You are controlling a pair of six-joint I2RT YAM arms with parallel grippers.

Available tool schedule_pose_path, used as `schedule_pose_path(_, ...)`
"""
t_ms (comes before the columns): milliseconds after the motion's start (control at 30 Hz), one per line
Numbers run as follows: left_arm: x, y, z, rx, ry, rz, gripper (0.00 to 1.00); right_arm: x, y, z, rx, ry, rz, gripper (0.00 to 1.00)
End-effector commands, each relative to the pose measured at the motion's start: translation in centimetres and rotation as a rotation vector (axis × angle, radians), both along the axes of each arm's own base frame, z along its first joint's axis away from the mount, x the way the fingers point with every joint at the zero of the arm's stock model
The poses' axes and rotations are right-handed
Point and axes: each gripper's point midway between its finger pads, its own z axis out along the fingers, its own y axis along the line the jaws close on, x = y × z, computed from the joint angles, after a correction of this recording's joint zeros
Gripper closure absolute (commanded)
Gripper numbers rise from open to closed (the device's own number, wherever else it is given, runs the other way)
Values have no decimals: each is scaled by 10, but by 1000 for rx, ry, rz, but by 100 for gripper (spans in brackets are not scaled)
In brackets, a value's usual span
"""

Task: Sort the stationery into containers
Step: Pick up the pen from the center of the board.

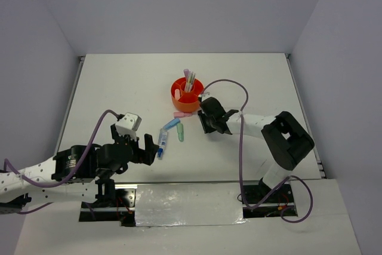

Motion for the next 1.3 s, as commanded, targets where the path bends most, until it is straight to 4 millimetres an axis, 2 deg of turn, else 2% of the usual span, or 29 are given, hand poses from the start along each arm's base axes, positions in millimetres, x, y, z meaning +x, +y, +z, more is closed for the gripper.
schedule_pose_path(0, -2, -8, 3, -56, 11, -7, 1, -15, -1, -11, -52, 61, -14, 78)
schedule_pose_path(100, -4, -13, 2, -117, 49, 25, 1, -24, 2, 0, -42, 63, -4, 80)
schedule_pose_path(200, -2, -20, 6, -206, 91, 92, 1, -34, 3, 23, -36, 38, 5, 82)
schedule_pose_path(233, -1, -24, 7, -238, 106, 114, 1, -37, 8, 39, -10, 10, 20, 82)
schedule_pose_path(267, 0, -28, 9, -267, 109, 129, 1, -39, 9, 47, -1, 0, 24, 83)
schedule_pose_path(367, 8, -31, 13, -331, 110, 204, 1, -57, 14, 73, 32, -29, 73, 83)
schedule_pose_path(433, 14, -29, 15, -367, 99, 264, 1, -66, 21, 93, 84, -56, 114, 83)
schedule_pose_path(600, 27, -24, 23, -465, 59, 369, 1, -104, 55, 139, 237, -146, 305, 83)
schedule_pose_path(667, 30, -27, 29, -506, 41, 371, 1, -112, 65, 153, 298, -182, 338, 82)
schedule_pose_path(767, 38, -35, 37, -550, 24, 366, 1, -126, 76, 185, 439, -249, 381, 83)
schedule_pose_path(800, 40, -37, 42, -557, 30, 366, 1, -131, 79, 189, 474, -247, 397, 83)
schedule_pose_path(900, 55, -47, 36, -540, 91, 354, 1, -140, 91, 213, 571, -288, 438, 83)
schedule_pose_path(967, 61, -54, 27, -532, 110, 320, 1, -151, 99, 221, 600, -289, 484, 83)
schedule_pose_path(1000, 67, -60, 37, -586, 97, 305, 2, -151, 99, 222, 597, -297, 482, 82)
schedule_pose_path(1167, 69, -73, 36, -604, 115, 250, 3, -154, 106, 228, 615, -305, 508, 83)
schedule_pose_path(1267, 70, -80, 34, -608, 122, 232, 10, -156, 108, 231, 622, -313, 521, 83)
